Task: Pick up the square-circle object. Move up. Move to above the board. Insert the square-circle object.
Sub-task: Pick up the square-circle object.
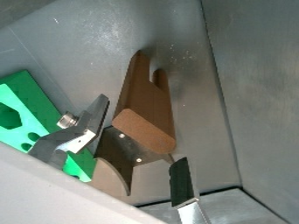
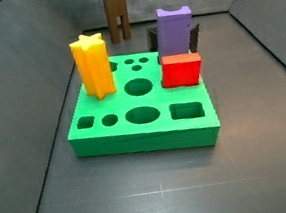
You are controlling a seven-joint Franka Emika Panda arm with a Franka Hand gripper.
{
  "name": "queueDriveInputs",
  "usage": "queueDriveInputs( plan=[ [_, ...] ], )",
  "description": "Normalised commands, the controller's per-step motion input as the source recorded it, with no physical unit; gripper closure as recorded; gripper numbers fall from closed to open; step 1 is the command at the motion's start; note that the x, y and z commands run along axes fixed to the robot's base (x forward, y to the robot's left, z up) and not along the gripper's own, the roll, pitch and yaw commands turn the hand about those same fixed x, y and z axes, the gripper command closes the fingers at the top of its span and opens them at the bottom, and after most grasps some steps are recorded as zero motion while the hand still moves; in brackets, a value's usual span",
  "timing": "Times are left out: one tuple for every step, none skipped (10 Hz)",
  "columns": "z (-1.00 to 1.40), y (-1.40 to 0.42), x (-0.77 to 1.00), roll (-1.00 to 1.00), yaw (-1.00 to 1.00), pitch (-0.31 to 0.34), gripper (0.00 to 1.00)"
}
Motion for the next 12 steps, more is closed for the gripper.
queueDriveInputs(
  plan=[
    [-0.08,0.02,0.0,0.0,0.05,0.0,0.0],
    [-0.1,0.04,0.22,0.0,0.0,0.0,0.0],
    [-0.14,0.04,0.21,0.0,0.01,0.0,0.0],
    [-0.15,0.0,0.0,0.0,0.02,-0.016,0.0],
    [-0.17,0.0,0.0,0.0,0.07,-0.006,0.0],
    [-0.21,0.0,0.0,0.02,0.12,0.0,0.0],
    [-0.25,0.0,-0.03,0.02,0.09,-0.051,0.0],
    [-0.29,0.0,-0.01,0.06,0.22,-0.049,0.0],
    [-0.3,0.01,0.0,0.07,0.31,-0.036,0.0],
    [-0.28,0.0,0.0,0.01,0.21,-0.033,0.0],
    [-0.27,0.0,0.0,0.0,0.13,-0.031,0.0],
    [-0.27,0.01,0.11,0.0,0.0,-0.026,0.0]
  ],
)
